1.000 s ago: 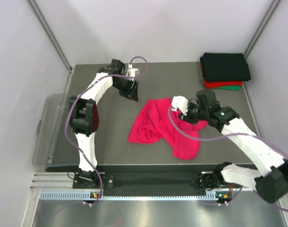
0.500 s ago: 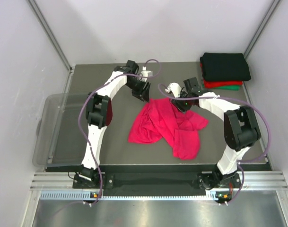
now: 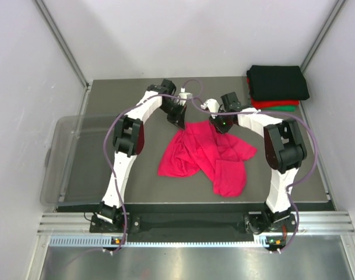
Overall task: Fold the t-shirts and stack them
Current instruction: Flatten the tshirt out
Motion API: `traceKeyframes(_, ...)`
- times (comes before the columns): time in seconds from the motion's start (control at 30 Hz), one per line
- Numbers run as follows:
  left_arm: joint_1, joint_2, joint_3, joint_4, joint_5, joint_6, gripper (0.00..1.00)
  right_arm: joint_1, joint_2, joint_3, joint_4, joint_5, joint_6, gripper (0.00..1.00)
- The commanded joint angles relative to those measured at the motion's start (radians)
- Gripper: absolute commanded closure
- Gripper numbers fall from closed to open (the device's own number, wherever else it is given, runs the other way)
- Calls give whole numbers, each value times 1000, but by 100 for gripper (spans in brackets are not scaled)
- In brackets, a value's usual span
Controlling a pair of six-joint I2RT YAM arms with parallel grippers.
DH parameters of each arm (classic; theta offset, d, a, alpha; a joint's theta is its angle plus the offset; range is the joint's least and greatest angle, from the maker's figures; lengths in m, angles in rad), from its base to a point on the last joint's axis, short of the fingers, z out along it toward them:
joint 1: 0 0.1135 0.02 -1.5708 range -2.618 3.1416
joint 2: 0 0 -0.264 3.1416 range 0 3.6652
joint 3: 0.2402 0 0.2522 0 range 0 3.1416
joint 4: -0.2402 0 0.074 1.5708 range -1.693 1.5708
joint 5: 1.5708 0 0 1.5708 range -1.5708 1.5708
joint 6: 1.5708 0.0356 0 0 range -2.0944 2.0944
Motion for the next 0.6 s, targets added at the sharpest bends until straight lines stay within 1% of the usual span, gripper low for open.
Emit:
traceKeyframes(0.0,4,-88,17,-15,28,19,100,-12,0,50,16,-15,39,92)
traceKeyframes(0.07,6,-136,-15,-10,14,15,100,-15,-17,43,30,-8,50,97)
traceKeyframes(0.1,6,-192,-33,-1,5,12,100,-18,-38,32,51,-2,58,100)
traceKeyframes(0.17,4,-265,-104,6,-9,14,100,-30,-69,23,91,10,70,100)
traceKeyframes(0.2,6,-346,-131,17,-17,14,100,-36,-101,26,99,10,82,100)
traceKeyframes(0.27,4,-438,-214,31,-40,28,100,-52,-132,43,97,7,85,100)
traceKeyframes(0.3,6,-530,-237,54,-55,32,100,-55,-162,62,97,10,82,100)
traceKeyframes(0.33,6,-574,-279,72,-92,35,100,-58,-175,76,94,13,75,100)
traceKeyframes(0.37,6,-655,-302,95,-113,45,100,-64,-187,92,90,22,58,100)
traceKeyframes(0.47,6,-740,-290,111,-207,75,100,-73,-224,165,65,45,25,100)
traceKeyframes(0.53,6,-763,-244,60,-219,87,100,-82,-264,207,59,51,24,100)
traceKeyframes(0.57,6,-814,-247,53,-212,106,100,-95,-291,228,56,58,28,100)
